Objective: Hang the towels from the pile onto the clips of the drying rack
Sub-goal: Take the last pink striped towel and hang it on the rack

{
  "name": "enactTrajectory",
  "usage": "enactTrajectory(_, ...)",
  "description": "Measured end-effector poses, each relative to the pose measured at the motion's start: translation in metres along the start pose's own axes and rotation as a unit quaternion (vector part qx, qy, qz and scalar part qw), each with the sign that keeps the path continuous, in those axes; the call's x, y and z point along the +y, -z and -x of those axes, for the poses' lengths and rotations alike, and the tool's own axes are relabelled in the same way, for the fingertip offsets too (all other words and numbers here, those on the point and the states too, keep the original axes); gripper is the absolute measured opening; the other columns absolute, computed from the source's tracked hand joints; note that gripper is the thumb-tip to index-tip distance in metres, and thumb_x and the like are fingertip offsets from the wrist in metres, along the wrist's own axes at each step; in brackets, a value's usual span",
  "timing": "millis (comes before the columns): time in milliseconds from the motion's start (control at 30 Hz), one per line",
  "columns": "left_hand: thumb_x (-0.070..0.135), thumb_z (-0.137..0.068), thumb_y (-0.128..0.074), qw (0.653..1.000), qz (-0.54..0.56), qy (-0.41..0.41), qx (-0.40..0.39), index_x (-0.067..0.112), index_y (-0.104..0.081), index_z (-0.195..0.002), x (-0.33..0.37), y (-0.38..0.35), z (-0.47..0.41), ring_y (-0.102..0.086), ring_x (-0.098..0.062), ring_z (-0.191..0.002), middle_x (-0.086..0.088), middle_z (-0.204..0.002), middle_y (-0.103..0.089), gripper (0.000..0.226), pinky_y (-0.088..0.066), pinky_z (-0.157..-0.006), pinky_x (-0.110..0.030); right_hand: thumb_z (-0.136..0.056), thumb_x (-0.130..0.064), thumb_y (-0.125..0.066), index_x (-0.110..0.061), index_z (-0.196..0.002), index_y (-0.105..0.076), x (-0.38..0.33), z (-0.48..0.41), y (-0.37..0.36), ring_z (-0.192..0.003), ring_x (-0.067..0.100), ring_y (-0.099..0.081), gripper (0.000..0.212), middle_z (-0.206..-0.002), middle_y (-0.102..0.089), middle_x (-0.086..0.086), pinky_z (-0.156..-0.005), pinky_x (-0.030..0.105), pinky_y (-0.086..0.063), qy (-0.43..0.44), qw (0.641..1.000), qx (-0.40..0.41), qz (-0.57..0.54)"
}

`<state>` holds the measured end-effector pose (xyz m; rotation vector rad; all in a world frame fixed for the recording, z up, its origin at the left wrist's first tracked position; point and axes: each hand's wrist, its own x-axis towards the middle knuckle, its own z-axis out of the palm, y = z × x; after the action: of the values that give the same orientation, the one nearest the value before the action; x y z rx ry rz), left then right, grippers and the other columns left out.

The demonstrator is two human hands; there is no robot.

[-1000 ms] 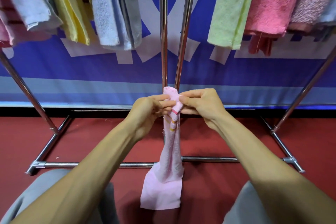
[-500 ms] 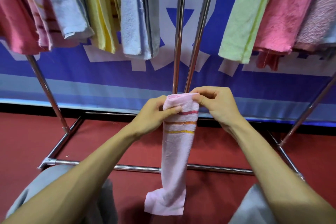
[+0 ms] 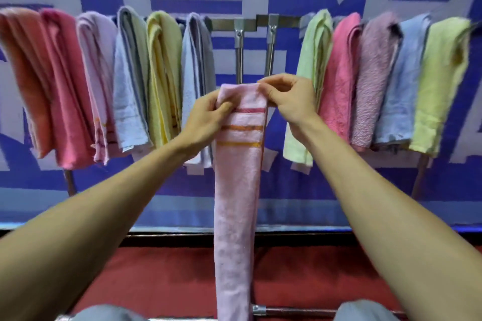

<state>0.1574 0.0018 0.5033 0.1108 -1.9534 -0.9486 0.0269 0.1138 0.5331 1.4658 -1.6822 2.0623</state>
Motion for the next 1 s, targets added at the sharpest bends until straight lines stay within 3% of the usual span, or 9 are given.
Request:
enactTrajectory(133, 0.028, -0.098, -0.05, 1.0, 0.0, -0.027, 0.013, 0.017, -0.064, -0.116, 0.024, 0.002, -0.008, -0.064, -0.013, -0.099, -0.002, -0.109, -0.069, 0.025, -0.052, -0.092, -0.036, -0.08, -0.007, -0.074, -0.022, -0.073, -0.072, -0.028, -0.013, 0.003, -0.069, 0.014, -0.065, 0.017, -0.074, -0.071, 0.002, -0.067, 0.03, -0.055, 0.009, 1.0, 0.024, 0.012)
enactTrajectory(333, 0.019, -0.099, -0.05, 0.998, 0.041, -0.032, 0.035, 0.015, -0.066, -0.106, 0.068, -0.009, -0.031, -0.062, -0.009, -0.082, 0.0, -0.092, -0.067, 0.019, -0.053, -0.074, -0.027, -0.086, -0.012, -0.069, -0.005, -0.095, -0.07, -0.052, -0.02, 0.021, -0.077, 0.013, -0.063, 0.011, -0.084, -0.068, 0.003, -0.076, 0.031, -0.054, 0.005, 0.998, 0.056, -0.031)
enactTrajectory(500, 0.02, -0.099, -0.049, 0.99, 0.1, 0.055, 0.078, 0.01, -0.06, -0.111, 0.092, -0.032, -0.047, -0.067, -0.017, -0.083, -0.005, -0.094, -0.068, 0.019, -0.058, -0.072, -0.029, -0.093, -0.067, -0.02, -0.012, -0.106, -0.06, -0.04, -0.002, 0.036, -0.064, 0.013, -0.058, 0.07, -0.085, -0.064, 0.008, -0.056, 0.024, -0.046, -0.183, 0.978, -0.02, -0.101)
enactTrajectory(567, 0.02, -0.098, -0.051, 0.98, 0.129, 0.11, 0.103, 0.007, -0.059, -0.113, 0.097, -0.037, -0.052, -0.068, -0.017, -0.081, -0.006, -0.092, -0.068, 0.022, -0.059, -0.074, -0.034, -0.076, -0.085, -0.013, -0.017, -0.105, -0.063, -0.018, 0.012, 0.038, -0.07, 0.023, -0.057, 0.089, -0.091, -0.065, 0.018, -0.064, 0.027, -0.045, -0.231, 0.961, -0.103, -0.107)
enactTrajectory(633, 0.019, -0.097, -0.052, 0.961, 0.161, 0.182, 0.132, 0.006, -0.058, -0.111, 0.1, -0.04, -0.055, -0.068, -0.019, -0.081, -0.009, -0.094, -0.068, 0.02, -0.059, -0.073, -0.038, -0.06, -0.094, -0.021, -0.024, -0.113, -0.067, 0.001, 0.022, 0.038, -0.102, 0.026, -0.065, 0.099, -0.112, -0.069, 0.016, -0.092, 0.04, -0.05, -0.237, 0.951, -0.156, -0.119)
enactTrajectory(733, 0.013, -0.097, -0.052, 0.924, 0.233, 0.259, 0.16, 0.01, -0.051, -0.097, 0.107, -0.037, -0.057, -0.064, -0.017, -0.069, -0.007, -0.081, -0.063, 0.003, -0.054, -0.054, -0.032, -0.059, -0.094, -0.036, -0.027, -0.112, -0.07, 0.017, 0.037, 0.04, -0.114, 0.026, -0.063, 0.092, -0.118, -0.069, 0.007, -0.105, 0.051, -0.043, -0.245, 0.946, -0.176, -0.118)
enactTrajectory(833, 0.012, -0.096, -0.055, 0.911, 0.253, 0.274, 0.176, 0.01, -0.05, -0.112, 0.104, -0.022, -0.062, -0.064, -0.017, -0.068, -0.007, -0.082, -0.062, 0.017, -0.053, -0.05, -0.033, -0.062, -0.088, -0.046, -0.021, -0.116, -0.066, 0.027, 0.063, 0.043, -0.111, 0.022, -0.064, 0.088, -0.116, -0.07, 0.004, -0.101, 0.046, -0.047, -0.281, 0.93, -0.225, -0.077)
enactTrajectory(933, 0.009, -0.095, -0.053, 0.895, 0.247, 0.311, 0.202, 0.012, -0.047, -0.12, 0.086, -0.006, -0.069, -0.066, -0.02, -0.074, -0.01, -0.093, -0.064, 0.025, -0.057, -0.054, -0.036, -0.09, -0.047, -0.058, -0.009, -0.113, -0.064, 0.029, 0.09, 0.036, -0.099, 0.018, -0.066, 0.045, -0.111, -0.069, 0.005, -0.092, 0.036, -0.052, -0.23, 0.928, -0.292, 0.0)
enactTrajectory(1000, 0.007, -0.096, -0.045, 0.867, 0.26, 0.342, 0.251, 0.011, -0.056, -0.112, 0.067, 0.005, -0.072, -0.063, -0.021, -0.071, -0.009, -0.098, -0.065, 0.019, -0.057, -0.053, -0.036, -0.094, -0.017, -0.058, -0.01, -0.109, -0.063, 0.028, 0.098, 0.029, -0.097, 0.019, -0.066, 0.017, -0.111, -0.068, 0.009, -0.09, 0.035, -0.052, -0.177, 0.939, -0.292, 0.04)
